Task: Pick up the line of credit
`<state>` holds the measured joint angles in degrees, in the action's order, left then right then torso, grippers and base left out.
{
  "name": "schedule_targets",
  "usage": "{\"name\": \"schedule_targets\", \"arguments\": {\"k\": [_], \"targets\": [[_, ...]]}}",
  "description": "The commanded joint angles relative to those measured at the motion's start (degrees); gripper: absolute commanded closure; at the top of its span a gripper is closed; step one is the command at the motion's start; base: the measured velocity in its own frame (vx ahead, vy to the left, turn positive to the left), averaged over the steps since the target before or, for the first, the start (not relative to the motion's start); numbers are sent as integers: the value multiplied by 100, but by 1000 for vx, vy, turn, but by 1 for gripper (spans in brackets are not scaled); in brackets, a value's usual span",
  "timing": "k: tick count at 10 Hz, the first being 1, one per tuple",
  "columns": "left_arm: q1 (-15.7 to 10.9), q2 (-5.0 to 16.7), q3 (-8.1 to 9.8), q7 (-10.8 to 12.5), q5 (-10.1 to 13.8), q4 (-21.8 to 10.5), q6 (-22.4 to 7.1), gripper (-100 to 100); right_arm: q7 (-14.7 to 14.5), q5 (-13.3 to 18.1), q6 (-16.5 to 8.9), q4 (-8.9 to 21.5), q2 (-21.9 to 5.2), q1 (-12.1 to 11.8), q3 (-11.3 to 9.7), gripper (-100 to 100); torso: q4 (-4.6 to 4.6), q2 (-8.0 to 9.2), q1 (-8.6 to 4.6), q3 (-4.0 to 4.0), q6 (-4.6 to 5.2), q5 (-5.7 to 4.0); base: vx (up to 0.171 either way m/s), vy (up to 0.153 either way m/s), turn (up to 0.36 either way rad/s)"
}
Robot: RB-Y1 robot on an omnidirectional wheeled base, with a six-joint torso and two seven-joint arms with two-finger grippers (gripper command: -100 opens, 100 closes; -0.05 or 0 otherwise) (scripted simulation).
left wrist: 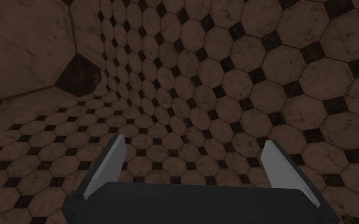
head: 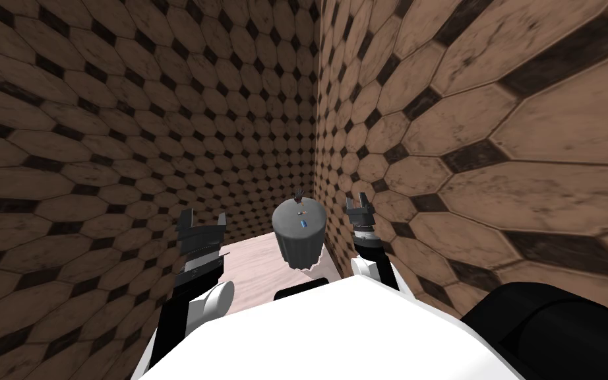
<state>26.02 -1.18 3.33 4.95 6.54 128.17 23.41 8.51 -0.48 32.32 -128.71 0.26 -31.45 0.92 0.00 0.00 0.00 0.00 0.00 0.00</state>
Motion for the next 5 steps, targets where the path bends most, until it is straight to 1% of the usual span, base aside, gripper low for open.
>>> {"name": "schedule_targets", "arguments": {"k": [1,3,5], "targets": [[0,0,0,0,0,0,0,0,55,-20,-64,73,-227,45,9,-100,0,0,0,0,0,0,0,7,13],[0,0,0,0,0,0,0,0,185,-64,-211,239,-510,148,29,-100,0,-1,3,0,0,1,1,19,22],[0,0,0,0,0,0,0,0,381,-129,-427,481,-723,301,57,-100,-1,-3,7,-2,-1,1,2,29,35]]}}
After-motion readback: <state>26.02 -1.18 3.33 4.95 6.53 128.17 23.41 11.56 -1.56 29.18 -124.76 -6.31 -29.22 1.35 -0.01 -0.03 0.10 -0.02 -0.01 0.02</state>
